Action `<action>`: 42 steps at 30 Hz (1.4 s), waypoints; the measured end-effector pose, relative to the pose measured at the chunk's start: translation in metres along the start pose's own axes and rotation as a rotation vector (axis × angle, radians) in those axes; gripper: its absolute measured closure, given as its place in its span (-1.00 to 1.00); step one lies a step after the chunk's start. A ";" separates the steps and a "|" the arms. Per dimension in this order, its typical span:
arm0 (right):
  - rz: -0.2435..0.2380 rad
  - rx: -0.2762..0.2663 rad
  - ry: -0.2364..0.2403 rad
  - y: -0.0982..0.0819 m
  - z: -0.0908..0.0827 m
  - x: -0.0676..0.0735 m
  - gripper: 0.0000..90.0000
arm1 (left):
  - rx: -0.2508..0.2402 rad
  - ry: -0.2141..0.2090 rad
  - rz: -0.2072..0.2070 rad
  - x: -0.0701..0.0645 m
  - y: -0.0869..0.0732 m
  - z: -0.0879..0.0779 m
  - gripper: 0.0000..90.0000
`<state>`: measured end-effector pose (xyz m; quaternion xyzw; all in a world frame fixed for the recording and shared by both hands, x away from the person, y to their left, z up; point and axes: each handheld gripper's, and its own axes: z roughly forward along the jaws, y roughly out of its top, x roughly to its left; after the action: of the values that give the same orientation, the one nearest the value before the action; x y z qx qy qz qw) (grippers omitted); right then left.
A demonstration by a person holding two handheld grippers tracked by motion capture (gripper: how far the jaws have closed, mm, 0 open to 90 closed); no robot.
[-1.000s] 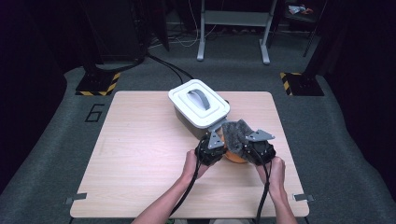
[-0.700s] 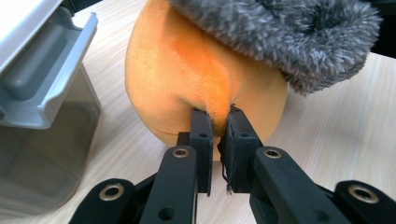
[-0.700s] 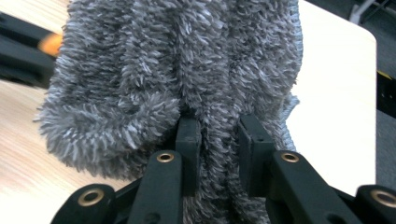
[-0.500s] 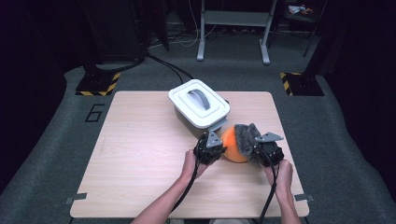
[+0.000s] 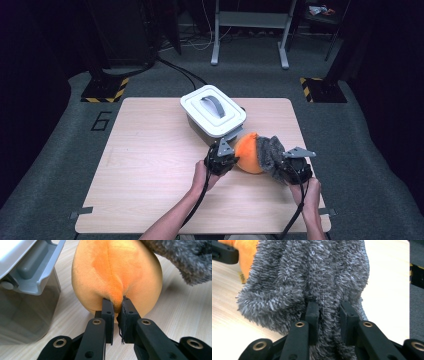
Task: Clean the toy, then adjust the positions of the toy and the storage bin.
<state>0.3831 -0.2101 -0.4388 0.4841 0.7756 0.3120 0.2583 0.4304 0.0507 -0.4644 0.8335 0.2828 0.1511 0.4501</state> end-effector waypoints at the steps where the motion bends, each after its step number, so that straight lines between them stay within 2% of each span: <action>1: -0.001 -0.003 0.005 -0.002 -0.002 0.001 0.60 | 0.000 0.003 0.002 0.001 0.000 0.000 0.84; 10: -0.015 -0.004 0.036 -0.009 -0.015 0.007 0.59 | -0.004 0.015 -0.009 0.004 0.000 0.000 0.84; 16: -0.034 0.022 0.086 -0.020 -0.015 0.019 0.58 | -0.007 0.011 -0.021 0.006 -0.001 0.000 0.84; 18: -0.043 0.034 0.102 -0.023 -0.015 0.024 0.58 | -0.007 0.016 -0.014 0.007 0.000 0.000 0.84; 20: -0.044 0.041 0.138 -0.027 -0.015 0.028 0.58 | -0.006 0.017 -0.011 0.008 0.000 0.000 0.84; 21: -0.044 0.041 0.133 -0.028 -0.015 0.030 0.58 | -0.005 0.019 -0.013 0.008 0.000 0.001 0.84; 26: -0.057 0.051 0.175 -0.033 -0.015 0.041 0.58 | -0.004 0.017 -0.024 0.008 0.000 0.001 0.84; 27: -0.071 0.051 0.187 -0.035 -0.016 0.048 0.58 | -0.003 0.019 -0.020 0.009 0.000 0.000 0.84; 30: -0.088 0.063 0.211 -0.037 -0.015 0.053 0.57 | -0.006 0.017 -0.023 0.009 0.001 0.001 0.84; 34: -0.109 0.077 0.229 -0.040 -0.013 0.067 0.57 | -0.002 0.025 -0.016 0.009 0.002 0.001 0.84; 35: -0.134 0.087 0.234 -0.041 -0.011 0.071 0.56 | -0.002 0.021 -0.018 0.009 0.003 0.001 0.84; 38: -0.145 0.090 0.241 -0.043 -0.008 0.075 0.55 | -0.003 0.019 -0.023 0.009 0.003 0.001 0.84; 40: -0.157 0.091 0.254 -0.044 -0.005 0.079 0.54 | -0.001 0.026 -0.008 0.010 0.004 0.001 0.84; 42: -0.186 0.103 0.256 -0.046 -0.002 0.083 0.52 | 0.000 0.025 -0.012 0.010 0.004 0.001 0.84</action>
<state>0.3216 -0.1502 -0.4793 0.3792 0.8586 0.3055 0.1601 0.4404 0.0541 -0.4618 0.8297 0.2935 0.1586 0.4476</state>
